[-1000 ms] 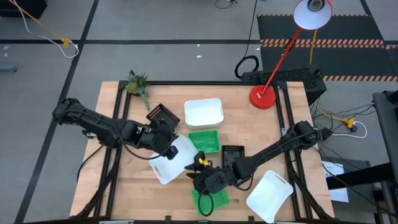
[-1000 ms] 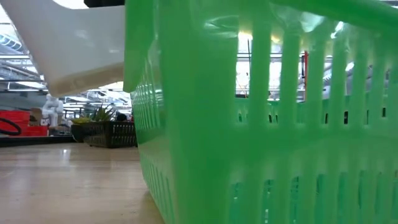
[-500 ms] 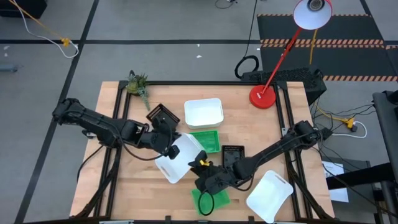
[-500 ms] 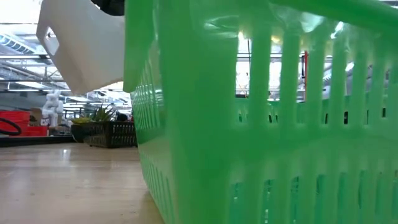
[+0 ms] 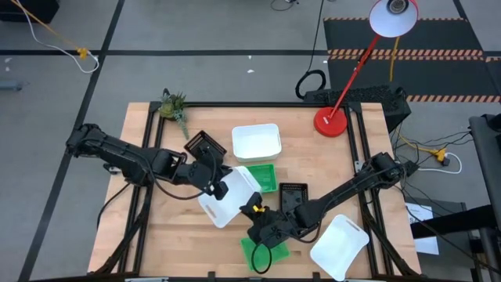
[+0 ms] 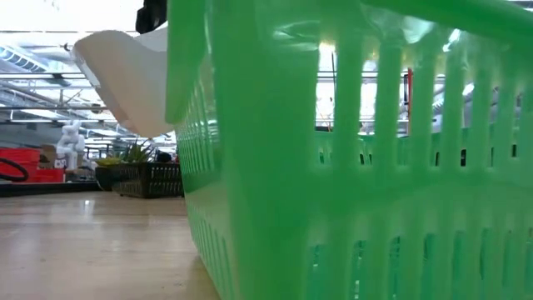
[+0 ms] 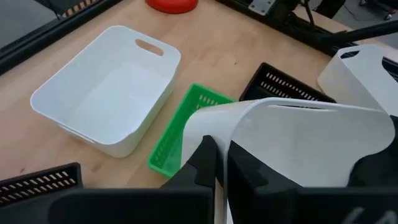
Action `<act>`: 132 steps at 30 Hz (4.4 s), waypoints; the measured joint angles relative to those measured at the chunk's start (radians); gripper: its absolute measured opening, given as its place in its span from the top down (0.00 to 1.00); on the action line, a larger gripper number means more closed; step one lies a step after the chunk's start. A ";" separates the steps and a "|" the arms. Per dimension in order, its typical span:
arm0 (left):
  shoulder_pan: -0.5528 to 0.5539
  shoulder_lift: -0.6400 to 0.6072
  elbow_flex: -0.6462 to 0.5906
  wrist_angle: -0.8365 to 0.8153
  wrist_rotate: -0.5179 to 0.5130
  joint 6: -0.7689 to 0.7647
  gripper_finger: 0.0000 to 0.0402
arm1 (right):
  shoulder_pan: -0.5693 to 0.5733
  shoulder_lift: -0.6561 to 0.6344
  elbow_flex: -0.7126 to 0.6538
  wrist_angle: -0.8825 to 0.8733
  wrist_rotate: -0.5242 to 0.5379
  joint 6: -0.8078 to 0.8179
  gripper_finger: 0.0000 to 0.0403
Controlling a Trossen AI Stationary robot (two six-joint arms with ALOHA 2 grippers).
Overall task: Stack baskets by color
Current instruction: Stack the bottom left white bin on the top white bin
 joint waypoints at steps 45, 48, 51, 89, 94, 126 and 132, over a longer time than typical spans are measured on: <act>0.062 -0.038 0.011 0.071 0.030 0.164 0.99 | 0.128 -0.018 -0.001 0.240 0.226 -0.097 0.60; 0.072 -0.034 0.011 0.074 0.028 0.164 0.98 | 0.130 -0.018 -0.001 0.270 0.227 -0.074 0.60; 0.072 -0.034 0.011 0.074 0.011 0.165 0.98 | 0.124 -0.018 -0.001 0.241 0.226 -0.086 0.60; -0.103 -0.034 0.003 0.167 -0.724 0.307 0.99 | 0.022 -0.008 -0.100 0.330 0.557 0.917 0.61; -0.103 -0.034 0.000 0.184 -0.733 0.302 0.98 | 0.037 -0.008 -0.155 0.520 0.632 0.784 0.61; -0.277 0.037 0.000 0.521 -0.726 0.501 0.91 | 0.007 -0.042 -0.176 0.655 0.831 0.525 0.84; -0.304 0.038 0.000 0.519 -0.637 0.506 0.86 | 0.008 -0.130 -0.241 0.658 0.835 0.509 0.98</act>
